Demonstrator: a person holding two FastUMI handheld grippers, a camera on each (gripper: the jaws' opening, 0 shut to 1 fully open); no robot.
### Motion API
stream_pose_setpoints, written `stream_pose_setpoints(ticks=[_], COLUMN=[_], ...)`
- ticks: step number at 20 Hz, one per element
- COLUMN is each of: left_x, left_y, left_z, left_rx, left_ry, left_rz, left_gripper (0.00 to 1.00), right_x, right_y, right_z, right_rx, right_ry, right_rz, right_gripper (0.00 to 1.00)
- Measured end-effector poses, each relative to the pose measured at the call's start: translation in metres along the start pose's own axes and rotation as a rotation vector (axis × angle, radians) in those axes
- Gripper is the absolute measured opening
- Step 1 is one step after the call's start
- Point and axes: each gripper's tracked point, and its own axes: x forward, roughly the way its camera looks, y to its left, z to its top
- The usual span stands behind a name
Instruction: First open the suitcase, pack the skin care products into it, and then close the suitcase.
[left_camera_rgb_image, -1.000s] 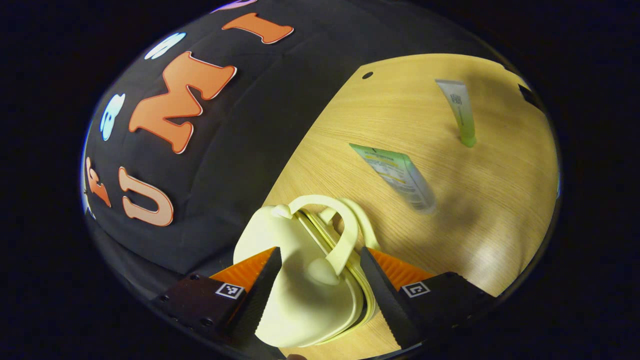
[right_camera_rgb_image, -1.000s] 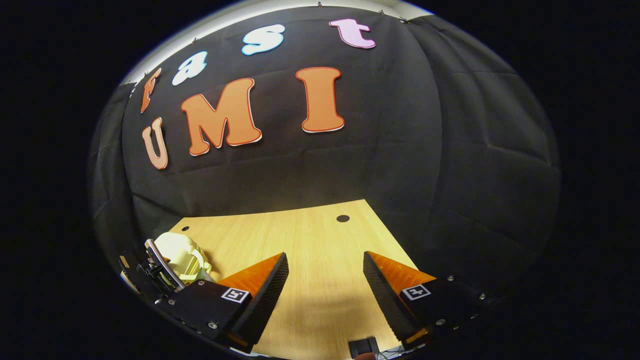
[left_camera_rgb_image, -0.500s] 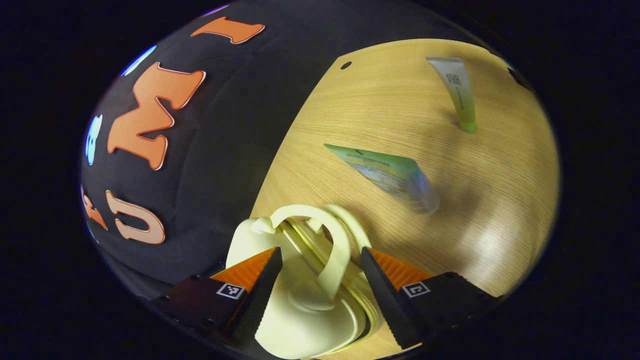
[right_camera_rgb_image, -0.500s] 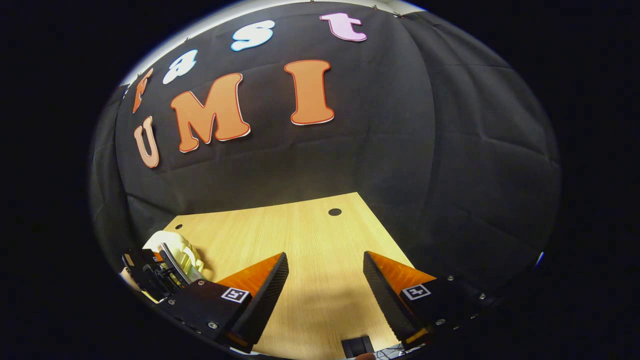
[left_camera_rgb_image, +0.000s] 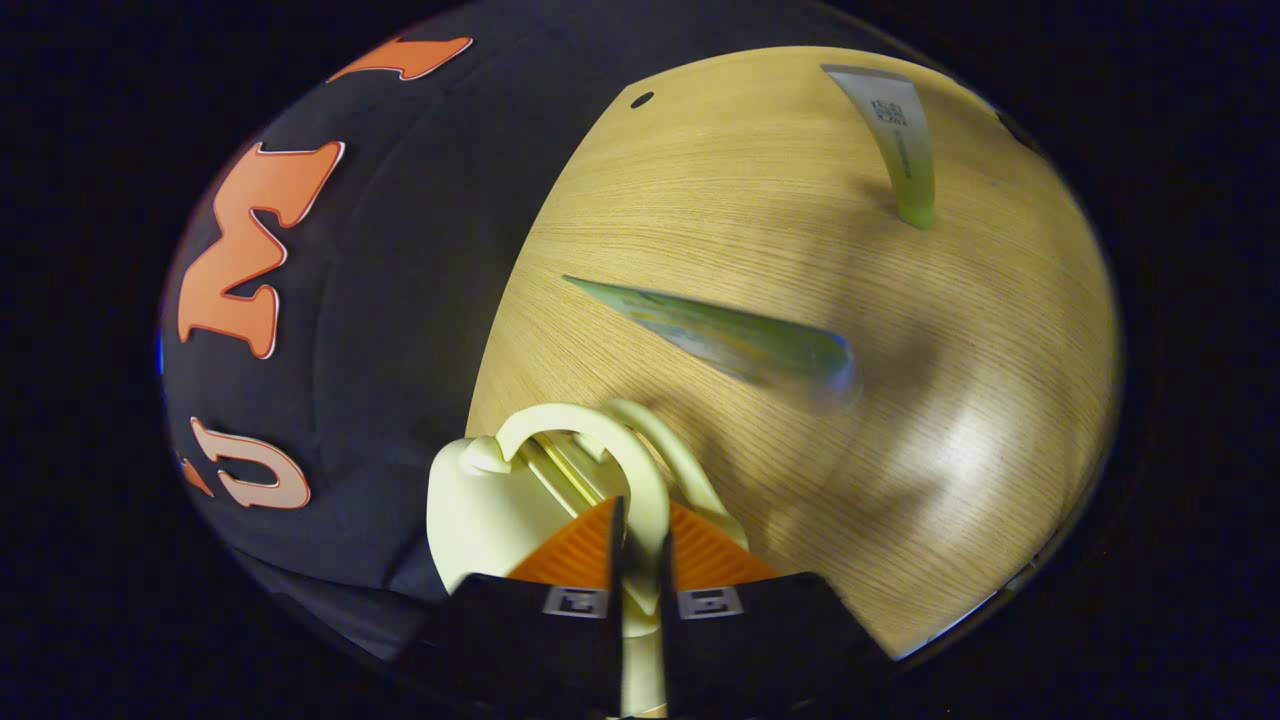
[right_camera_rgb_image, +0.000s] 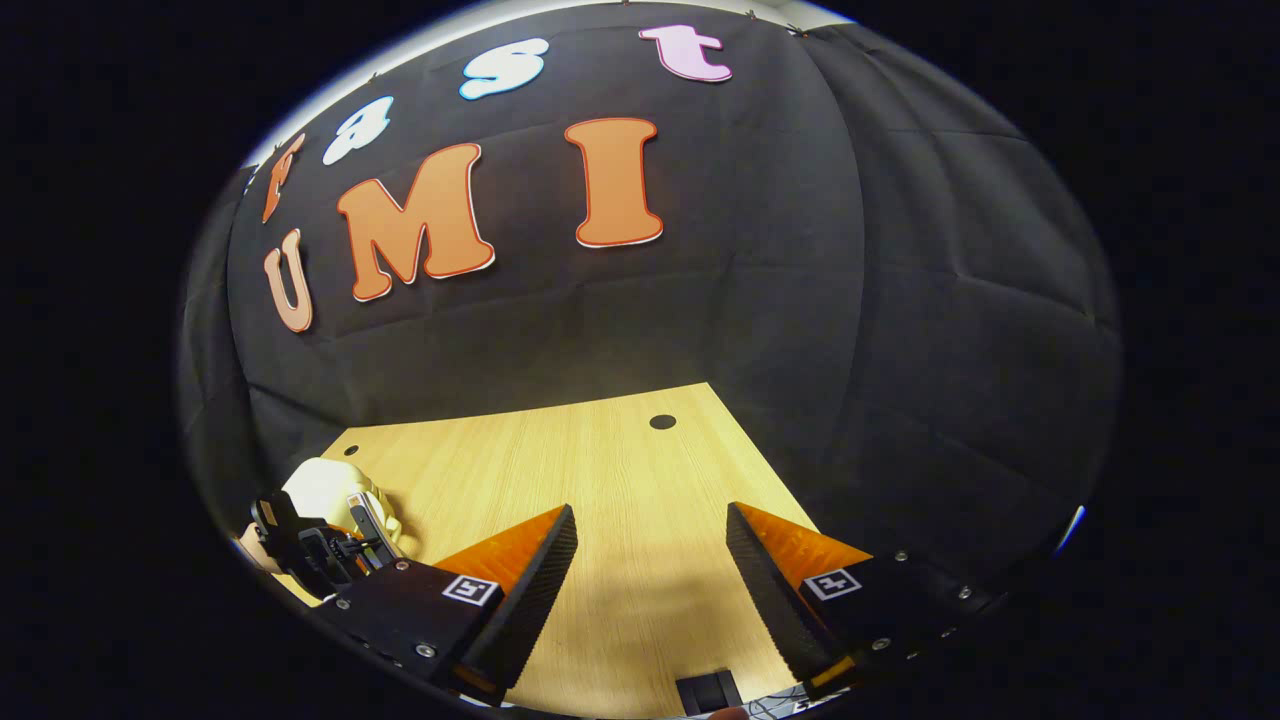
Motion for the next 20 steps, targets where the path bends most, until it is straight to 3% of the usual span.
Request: stream_pose_setpoints(ticks=[1,3,7,10,15,18,20], left_x=[-0.003,-0.01,-0.026,-0.035,-0.042,-0.044,-0.044], left_y=[0.002,0.006,0.021,0.039,0.074,0.098,0.118], left_z=[0.004,0.005,0.009,0.004,-0.018,-0.043,-0.079], left_rx=[-0.013,-0.094,-0.327,-0.514,-0.84,-0.943,-0.938], left_ry=[-0.014,-0.033,-0.094,-0.174,-0.318,-0.371,-0.371], left_rz=[0.006,-0.013,-0.063,-0.073,-0.165,-0.183,-0.139], left_gripper=[0.08,0.08,0.08,0.08,0.08,0.08,0.07], right_x=[0.0,0.0,-0.001,0.0,-0.002,-0.002,-0.003], right_y=[0.002,0.008,0.037,0.069,0.143,0.191,0.224], right_z=[0.001,0.005,0.013,0.025,0.039,0.046,0.048], right_rx=[0.001,-0.001,0.0,-0.03,-0.008,0.028,0.044], right_ry=[-0.005,-0.013,-0.026,-0.055,-0.078,-0.101,-0.108], right_rz=[0.005,0.018,0.06,0.087,0.143,0.163,0.172], right_gripper=[0.95,0.95,0.95,0.95,0.95,0.95,0.95])
